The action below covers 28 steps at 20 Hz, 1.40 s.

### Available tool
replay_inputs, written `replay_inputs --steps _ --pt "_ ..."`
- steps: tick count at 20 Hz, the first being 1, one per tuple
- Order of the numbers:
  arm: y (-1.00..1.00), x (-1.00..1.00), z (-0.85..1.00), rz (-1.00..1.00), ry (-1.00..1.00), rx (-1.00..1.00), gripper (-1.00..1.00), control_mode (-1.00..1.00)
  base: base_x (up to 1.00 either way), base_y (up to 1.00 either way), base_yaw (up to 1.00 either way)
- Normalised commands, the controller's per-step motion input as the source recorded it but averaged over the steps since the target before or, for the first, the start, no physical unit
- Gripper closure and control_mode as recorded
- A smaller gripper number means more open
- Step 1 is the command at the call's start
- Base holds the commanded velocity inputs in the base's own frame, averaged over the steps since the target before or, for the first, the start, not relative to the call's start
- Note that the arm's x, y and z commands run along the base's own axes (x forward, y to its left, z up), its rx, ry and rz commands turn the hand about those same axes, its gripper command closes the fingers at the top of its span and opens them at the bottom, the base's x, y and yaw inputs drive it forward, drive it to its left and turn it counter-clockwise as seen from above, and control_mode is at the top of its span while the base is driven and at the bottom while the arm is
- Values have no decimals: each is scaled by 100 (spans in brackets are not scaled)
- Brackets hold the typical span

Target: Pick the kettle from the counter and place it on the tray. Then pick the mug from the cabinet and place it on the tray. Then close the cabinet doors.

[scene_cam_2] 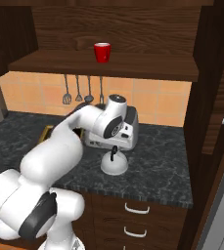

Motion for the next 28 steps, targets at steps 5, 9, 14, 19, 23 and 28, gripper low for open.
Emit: replay_inputs --steps 5,9,14,19,23,28 --pt "0 40 -40 0 10 0 -100 -100 0 0 0" --pt "0 34 -44 0 7 0 -100 -100 0 0 0" --pt "0 16 -40 0 3 1 -100 -100 0 0 0" --pt "0 3 -25 0 0 1 100 -100 0 0 0" --pt "-1 0 -8 0 1 4 100 -100 0 0 0" --pt "30 -8 40 0 0 4 100 -100 0 0 0"
